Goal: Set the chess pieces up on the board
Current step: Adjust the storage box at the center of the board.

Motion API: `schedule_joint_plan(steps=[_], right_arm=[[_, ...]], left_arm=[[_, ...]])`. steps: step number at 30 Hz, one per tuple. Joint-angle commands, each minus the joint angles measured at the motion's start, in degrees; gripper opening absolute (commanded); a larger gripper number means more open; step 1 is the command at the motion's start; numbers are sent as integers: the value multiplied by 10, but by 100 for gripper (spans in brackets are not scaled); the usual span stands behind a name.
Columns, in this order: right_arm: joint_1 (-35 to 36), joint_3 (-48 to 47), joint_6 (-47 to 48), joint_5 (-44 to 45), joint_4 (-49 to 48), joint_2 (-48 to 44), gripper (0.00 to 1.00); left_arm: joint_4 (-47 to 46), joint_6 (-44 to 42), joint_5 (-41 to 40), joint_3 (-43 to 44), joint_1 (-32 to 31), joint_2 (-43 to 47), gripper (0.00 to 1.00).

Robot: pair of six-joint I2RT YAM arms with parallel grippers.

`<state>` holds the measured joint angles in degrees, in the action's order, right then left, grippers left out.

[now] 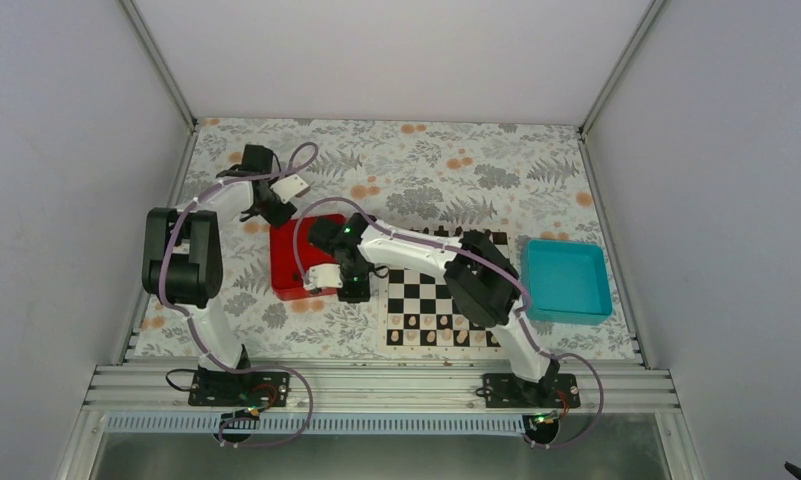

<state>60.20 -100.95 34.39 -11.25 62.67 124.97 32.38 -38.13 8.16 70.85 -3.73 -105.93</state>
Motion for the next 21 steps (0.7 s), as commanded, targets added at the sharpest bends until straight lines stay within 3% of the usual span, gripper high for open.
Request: schedule_joint_plan(steps=[1,21], right_arm=[[-9,-7,-12,40,-51,0,4],[-78,-27,-14,105,-79,-17,4]], left_arm=[[17,-7,10,-25,-1,35,2],[33,-22,-8,-119,-1,122,2]])
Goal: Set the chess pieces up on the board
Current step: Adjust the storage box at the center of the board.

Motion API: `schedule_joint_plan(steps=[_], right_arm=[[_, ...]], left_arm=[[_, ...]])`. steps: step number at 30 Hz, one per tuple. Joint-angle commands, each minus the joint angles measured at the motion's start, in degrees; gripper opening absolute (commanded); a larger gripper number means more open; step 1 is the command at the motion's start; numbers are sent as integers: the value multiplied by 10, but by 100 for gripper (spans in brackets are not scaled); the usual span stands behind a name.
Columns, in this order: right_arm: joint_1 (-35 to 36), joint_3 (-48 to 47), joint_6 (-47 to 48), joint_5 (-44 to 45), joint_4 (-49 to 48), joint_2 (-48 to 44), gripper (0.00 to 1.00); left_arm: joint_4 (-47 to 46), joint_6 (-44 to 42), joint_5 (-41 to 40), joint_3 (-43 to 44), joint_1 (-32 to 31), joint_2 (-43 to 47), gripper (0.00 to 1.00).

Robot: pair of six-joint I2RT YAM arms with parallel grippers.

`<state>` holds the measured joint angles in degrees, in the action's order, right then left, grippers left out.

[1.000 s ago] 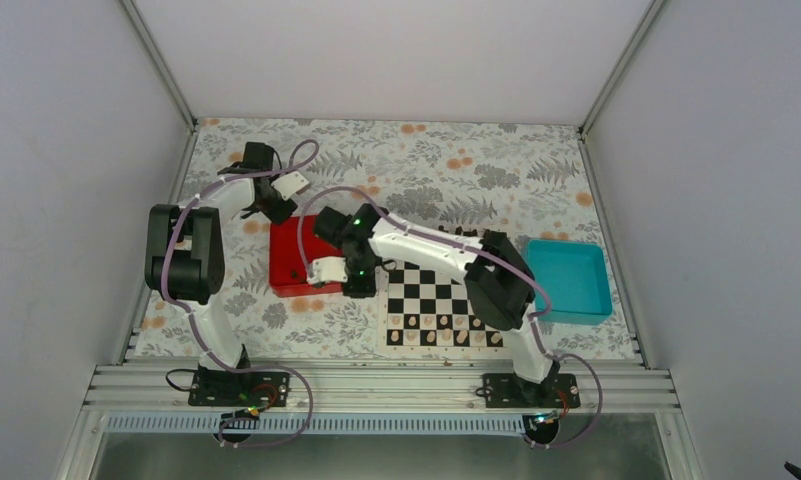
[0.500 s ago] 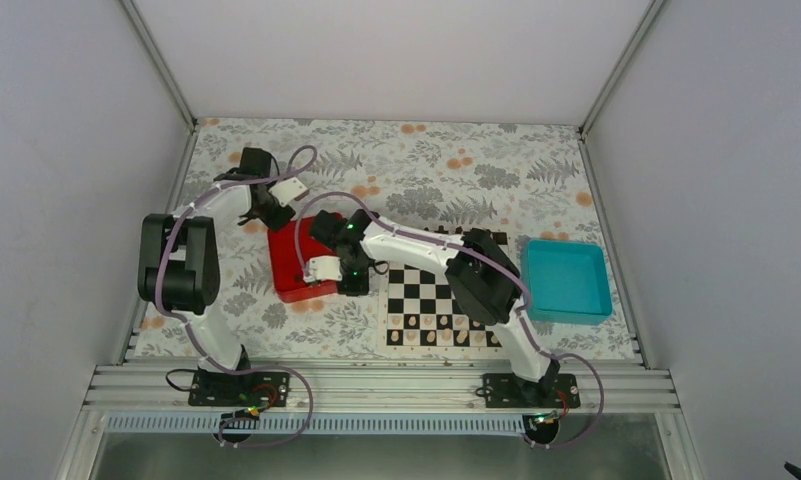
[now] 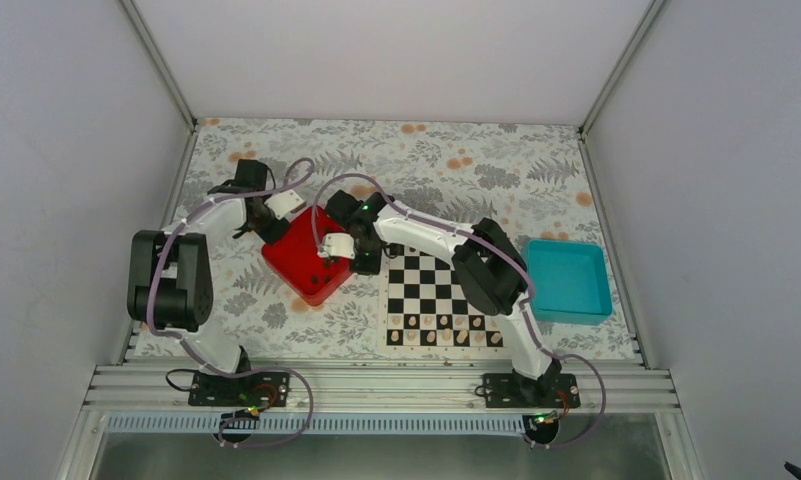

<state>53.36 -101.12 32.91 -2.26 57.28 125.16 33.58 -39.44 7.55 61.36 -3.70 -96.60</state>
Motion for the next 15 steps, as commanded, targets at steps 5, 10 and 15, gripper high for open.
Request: schedule_joint_plan(steps=[5,10,15], right_arm=[[-23,-43,7,19,-34,-7,4],[-37,-64,11,17,-32,6,4],[-41,-70,19,6,-27,3,4]], left_arm=[[36,-10,-12,-51,-1,64,2],[57,-8,-3,-75,-2,100,2],[82,-10,18,-93,-2,141,2]])
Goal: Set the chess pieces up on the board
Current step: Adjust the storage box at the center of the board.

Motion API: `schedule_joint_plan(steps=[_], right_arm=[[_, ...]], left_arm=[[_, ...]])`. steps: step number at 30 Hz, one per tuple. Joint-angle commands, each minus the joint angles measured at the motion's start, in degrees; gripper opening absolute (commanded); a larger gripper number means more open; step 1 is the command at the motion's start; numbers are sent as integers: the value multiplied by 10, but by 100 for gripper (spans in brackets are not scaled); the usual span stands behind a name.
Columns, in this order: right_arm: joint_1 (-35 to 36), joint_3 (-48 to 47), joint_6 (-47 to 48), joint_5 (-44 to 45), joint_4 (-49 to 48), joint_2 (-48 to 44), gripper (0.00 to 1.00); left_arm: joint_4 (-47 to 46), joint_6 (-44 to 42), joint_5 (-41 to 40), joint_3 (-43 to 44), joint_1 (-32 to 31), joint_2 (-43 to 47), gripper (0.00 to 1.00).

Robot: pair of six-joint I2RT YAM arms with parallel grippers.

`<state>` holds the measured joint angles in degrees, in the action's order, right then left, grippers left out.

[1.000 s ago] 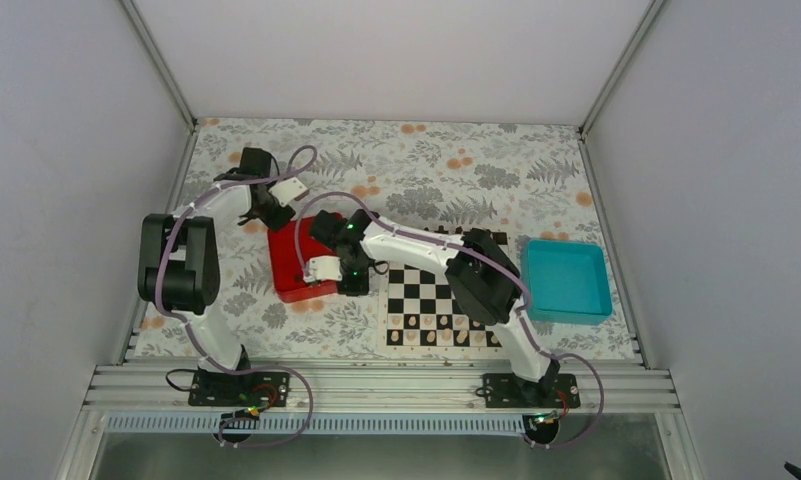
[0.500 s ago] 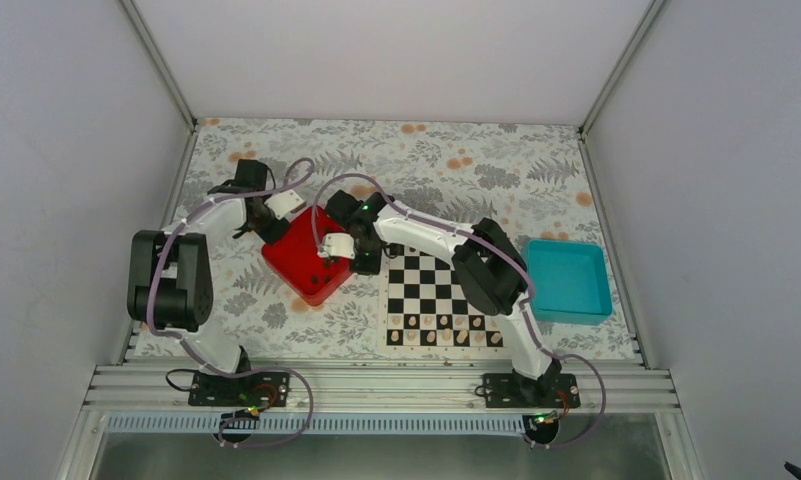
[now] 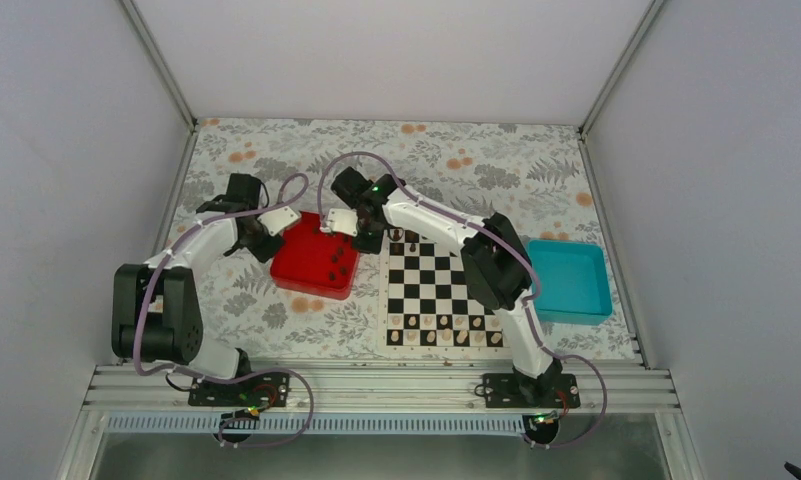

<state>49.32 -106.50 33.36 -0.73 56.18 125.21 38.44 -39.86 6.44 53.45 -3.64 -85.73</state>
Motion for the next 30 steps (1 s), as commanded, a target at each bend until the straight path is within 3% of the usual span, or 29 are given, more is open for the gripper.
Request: schedule_joint_plan(steps=[1,6,13,19,30], right_arm=[[-1,-17,16,-6,-15,0,5],[-2,-57,21,5,-7,-12,7],[-2,-132,13,-16,-26,16,35],[0,-168,12,-62,-48,50,40],[9,-171,10,-143,-122,109,71]], left_arm=[[37,-6,29,-18,-2,42,2],[36,-6,5,-34,-2,66,2],[7,14,-21,-33,-2,63,2],[-45,33,-41,-26,1,45,2],[-107,57,23,73,46,-92,2]])
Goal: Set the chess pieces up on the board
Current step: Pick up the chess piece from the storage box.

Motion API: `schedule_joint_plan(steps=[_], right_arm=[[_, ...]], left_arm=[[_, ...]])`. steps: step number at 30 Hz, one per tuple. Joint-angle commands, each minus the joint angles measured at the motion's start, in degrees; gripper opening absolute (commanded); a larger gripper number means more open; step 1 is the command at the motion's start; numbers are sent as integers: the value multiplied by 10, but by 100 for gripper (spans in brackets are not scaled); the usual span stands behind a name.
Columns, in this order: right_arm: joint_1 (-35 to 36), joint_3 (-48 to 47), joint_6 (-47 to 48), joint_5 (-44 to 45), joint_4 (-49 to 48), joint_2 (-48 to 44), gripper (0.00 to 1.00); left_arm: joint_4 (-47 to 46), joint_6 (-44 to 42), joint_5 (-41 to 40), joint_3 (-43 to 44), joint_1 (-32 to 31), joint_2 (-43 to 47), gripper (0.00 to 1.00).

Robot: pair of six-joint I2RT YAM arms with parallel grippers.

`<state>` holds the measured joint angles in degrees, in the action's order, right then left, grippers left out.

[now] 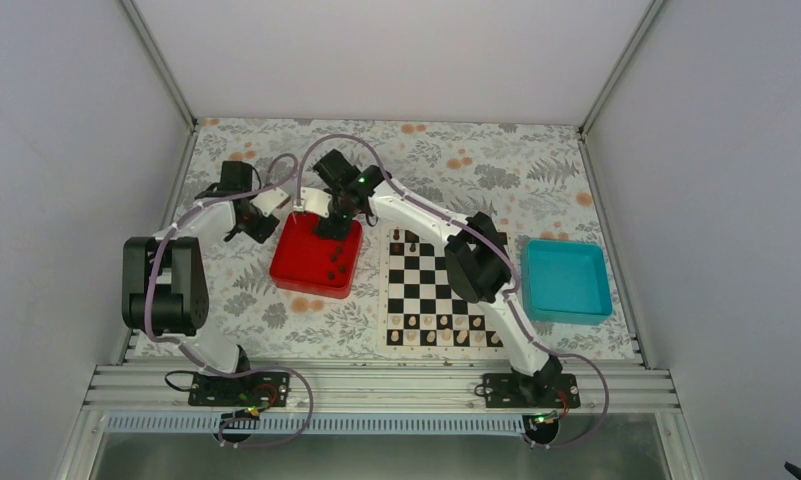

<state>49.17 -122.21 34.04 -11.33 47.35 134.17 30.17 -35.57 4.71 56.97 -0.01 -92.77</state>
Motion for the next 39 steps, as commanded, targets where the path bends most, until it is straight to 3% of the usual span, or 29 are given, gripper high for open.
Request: schedule_joint_plan(steps=[1,16,34,39], right_arm=[[11,-15,4,-38,-38,25,73],[15,-30,10,-4,-96,72,77],[17,-42,5,39,-96,107,78],[17,-48,4,24,-86,111,71]], left_arm=[[-25,14,46,43,11,-29,2],[-31,11,84,65,13,-79,2],[-23,5,107,60,13,-87,2],[-18,4,111,61,12,-85,2]])
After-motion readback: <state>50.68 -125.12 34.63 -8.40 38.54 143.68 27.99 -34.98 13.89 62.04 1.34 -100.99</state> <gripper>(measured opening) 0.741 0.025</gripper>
